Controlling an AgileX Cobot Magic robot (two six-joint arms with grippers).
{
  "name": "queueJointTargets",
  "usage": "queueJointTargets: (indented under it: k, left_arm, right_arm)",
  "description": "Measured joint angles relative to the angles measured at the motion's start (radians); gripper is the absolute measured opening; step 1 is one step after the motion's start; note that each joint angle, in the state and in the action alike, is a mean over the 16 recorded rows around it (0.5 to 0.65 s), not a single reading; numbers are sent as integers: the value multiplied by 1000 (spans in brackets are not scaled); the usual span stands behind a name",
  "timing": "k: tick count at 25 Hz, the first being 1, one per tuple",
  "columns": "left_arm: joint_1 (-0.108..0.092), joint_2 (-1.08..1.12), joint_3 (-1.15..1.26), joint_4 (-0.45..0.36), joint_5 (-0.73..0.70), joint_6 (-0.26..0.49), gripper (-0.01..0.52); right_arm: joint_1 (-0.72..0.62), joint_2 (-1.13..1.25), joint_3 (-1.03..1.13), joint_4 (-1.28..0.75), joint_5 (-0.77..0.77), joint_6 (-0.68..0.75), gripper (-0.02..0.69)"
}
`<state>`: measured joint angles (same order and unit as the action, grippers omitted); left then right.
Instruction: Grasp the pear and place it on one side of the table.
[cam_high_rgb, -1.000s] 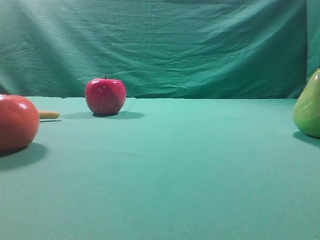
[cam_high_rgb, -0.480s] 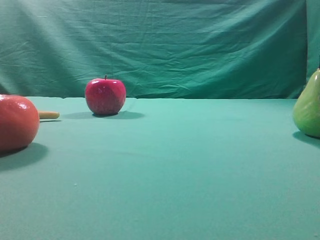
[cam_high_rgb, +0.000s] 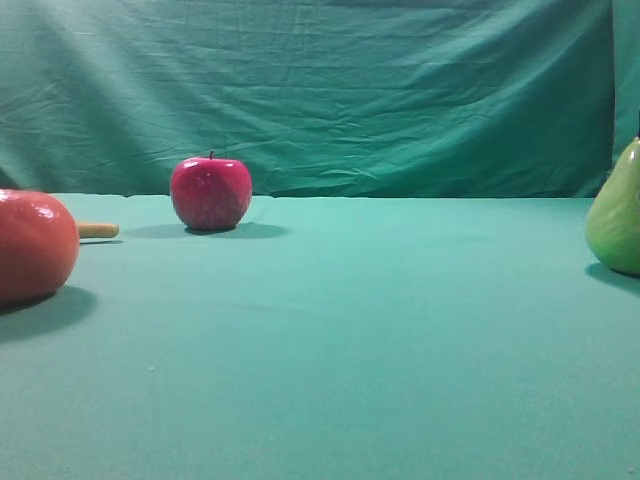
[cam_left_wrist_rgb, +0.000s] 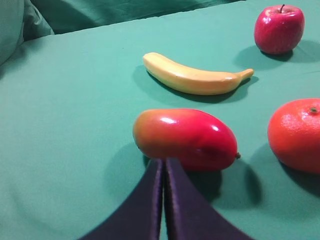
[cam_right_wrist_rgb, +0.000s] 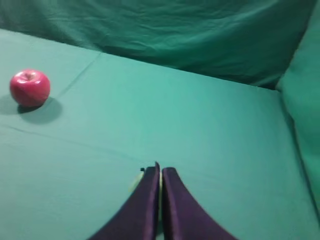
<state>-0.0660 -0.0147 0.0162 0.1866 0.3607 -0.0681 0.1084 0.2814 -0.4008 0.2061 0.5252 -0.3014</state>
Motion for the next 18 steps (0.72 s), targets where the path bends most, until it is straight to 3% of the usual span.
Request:
queueJointTargets:
  k: [9, 18]
  left_arm:
    - [0, 0, 0, 0, 0, 0, 0]
    - [0, 0, 0, 0, 0, 0, 0]
  right_arm:
    - [-69, -245, 341, -5, -160, 0, 0]
    - [-74, -292, 427, -9, -146, 0, 0]
